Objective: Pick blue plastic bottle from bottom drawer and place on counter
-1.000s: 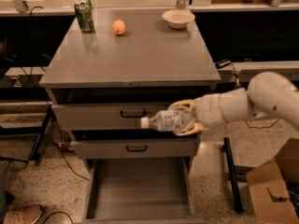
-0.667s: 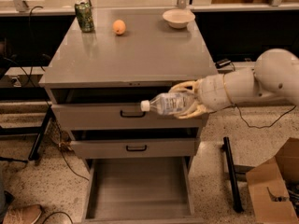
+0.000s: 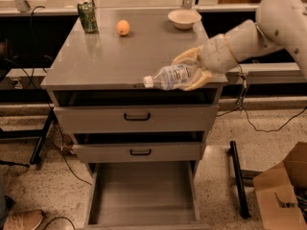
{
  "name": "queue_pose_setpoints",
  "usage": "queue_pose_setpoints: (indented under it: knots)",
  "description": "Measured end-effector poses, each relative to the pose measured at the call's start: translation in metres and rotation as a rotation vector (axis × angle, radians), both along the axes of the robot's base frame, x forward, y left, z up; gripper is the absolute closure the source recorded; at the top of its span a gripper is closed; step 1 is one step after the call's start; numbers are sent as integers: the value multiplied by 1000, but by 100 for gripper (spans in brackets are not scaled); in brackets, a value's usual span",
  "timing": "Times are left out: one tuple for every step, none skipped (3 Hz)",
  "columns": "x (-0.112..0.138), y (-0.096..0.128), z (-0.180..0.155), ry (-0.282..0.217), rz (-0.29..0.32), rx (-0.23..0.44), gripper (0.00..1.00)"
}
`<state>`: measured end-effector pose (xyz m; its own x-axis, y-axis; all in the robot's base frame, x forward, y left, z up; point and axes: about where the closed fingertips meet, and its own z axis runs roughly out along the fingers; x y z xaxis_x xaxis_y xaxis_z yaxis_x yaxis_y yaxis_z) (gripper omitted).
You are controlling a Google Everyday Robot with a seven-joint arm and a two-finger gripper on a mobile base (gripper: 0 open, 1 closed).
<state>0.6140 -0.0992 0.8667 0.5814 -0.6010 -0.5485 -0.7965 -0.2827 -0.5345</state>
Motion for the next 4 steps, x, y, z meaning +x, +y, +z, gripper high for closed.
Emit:
queue_pose_setpoints:
  knots:
    - [39,9,5,72,42,-92,100]
    - [68,18,7,94,55,-139,100]
    - [100,23,11,79,21,-169,81]
    - [120,27,14,58,-13,-181,58]
